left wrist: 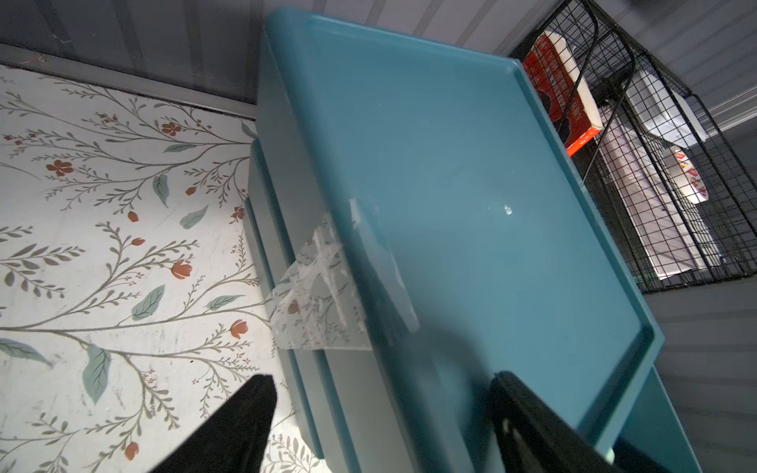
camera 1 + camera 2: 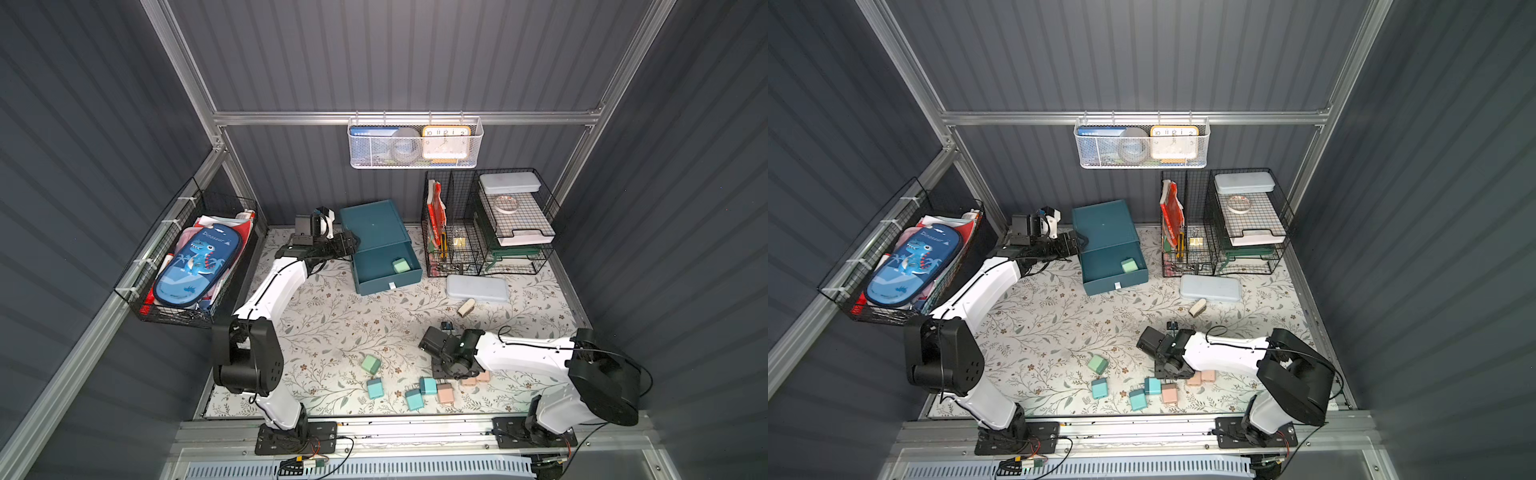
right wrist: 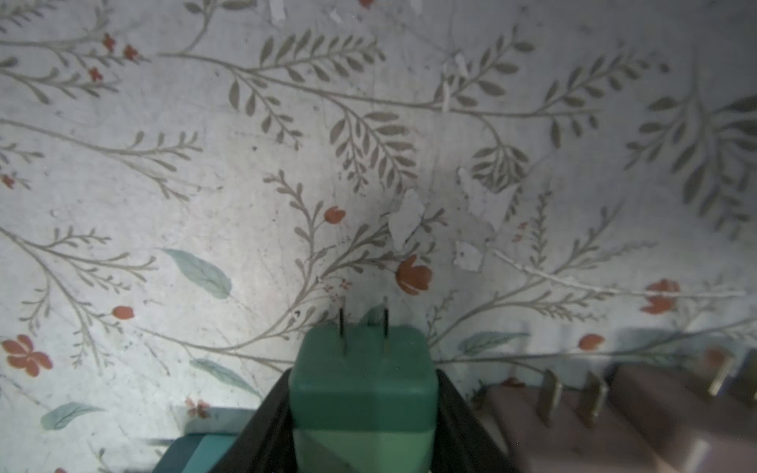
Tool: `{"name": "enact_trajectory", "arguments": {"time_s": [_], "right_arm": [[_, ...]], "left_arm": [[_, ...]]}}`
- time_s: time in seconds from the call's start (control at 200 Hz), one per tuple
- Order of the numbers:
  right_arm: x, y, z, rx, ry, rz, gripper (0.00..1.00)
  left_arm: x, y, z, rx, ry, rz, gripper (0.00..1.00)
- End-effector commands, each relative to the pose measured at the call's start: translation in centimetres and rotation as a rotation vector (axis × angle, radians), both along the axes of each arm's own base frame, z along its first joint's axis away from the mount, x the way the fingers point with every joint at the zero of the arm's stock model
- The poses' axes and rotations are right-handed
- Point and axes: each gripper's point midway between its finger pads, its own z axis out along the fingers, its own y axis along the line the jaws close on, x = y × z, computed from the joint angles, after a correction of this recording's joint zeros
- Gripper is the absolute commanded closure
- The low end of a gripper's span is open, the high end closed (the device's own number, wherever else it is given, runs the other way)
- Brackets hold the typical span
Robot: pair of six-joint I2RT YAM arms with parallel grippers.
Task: Place the plugs into the drawer by color
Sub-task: Pick up the plug from the center of the board, then place the plug in the drawer.
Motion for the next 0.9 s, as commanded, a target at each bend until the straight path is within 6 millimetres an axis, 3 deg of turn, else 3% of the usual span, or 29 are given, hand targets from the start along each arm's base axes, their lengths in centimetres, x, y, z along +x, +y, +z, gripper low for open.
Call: {"name": "enact_trajectory", "arguments": {"time_s": [0.0,0.125,0.23,0.731,0.896], "right_arm": [[0.5,-0.6,0.4,-0.046,-0.027,0.004,0.57],[1.1,-0.6,1.5,-0.055,-0.055,0.013,0.63],[1.9,-0.6,3.6,-0.050,-0.106,0.026,0.65],[9.6,0.2,17.5,0.035,-0.347,0.091,0.66],[12.6,1.9,21.6,0.055,-0.401,0.150,0.66]], "left_arm": [[-1.2,-0.2,-1.6,0.027,0.049,-0.021,0.14],[-1.2,-0.2,-1.7,0.027,0.050,-0.022,0.13],[-1.2,-0.2,-1.7,0.027,0.052,-0.022,0.14],[-1.2,-0.5,-2.5,0.038,0.064,-0.025,0.14],[-1.1,-0.6,-2.7,0.040,0.065,-0.025,0.14]]}}
